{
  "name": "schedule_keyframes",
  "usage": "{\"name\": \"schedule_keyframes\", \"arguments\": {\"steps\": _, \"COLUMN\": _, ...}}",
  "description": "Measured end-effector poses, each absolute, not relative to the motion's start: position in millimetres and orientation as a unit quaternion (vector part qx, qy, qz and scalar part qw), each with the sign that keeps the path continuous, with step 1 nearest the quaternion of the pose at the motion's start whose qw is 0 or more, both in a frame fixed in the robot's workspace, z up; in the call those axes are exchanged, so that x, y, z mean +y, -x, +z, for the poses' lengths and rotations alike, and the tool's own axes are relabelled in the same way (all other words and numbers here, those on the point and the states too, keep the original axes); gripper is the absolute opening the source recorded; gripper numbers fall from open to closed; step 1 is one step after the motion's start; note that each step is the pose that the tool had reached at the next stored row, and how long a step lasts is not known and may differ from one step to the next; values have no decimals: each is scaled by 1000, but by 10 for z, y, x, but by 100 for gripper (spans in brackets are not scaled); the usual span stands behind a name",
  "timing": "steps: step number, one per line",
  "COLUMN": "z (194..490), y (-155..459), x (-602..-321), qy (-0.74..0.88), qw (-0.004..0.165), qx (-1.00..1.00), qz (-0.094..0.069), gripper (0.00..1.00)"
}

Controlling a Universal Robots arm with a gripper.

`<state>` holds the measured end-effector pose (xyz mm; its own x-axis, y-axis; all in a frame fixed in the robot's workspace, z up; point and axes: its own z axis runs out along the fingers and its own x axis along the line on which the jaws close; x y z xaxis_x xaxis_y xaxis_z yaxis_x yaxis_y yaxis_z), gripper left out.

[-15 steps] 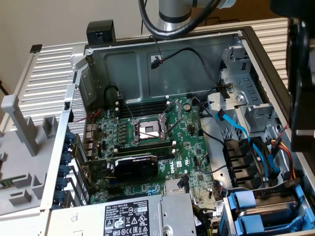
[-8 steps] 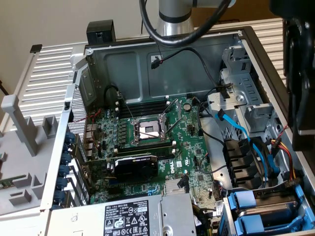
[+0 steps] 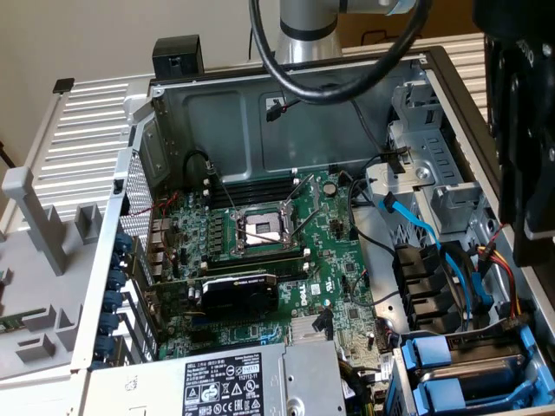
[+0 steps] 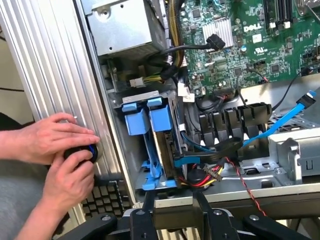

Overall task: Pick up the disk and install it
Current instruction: 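Insert the first disk wire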

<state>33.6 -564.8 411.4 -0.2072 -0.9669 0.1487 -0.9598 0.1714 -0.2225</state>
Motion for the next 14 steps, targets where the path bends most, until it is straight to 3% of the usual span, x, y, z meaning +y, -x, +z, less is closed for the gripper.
{"name": "schedule_keyframes", "arguments": {"steps": 14, "z": 4058, "y": -335, "x": -5648, "qy": 703, "qw": -4, "qx": 701, "qz": -115, "gripper": 43}}
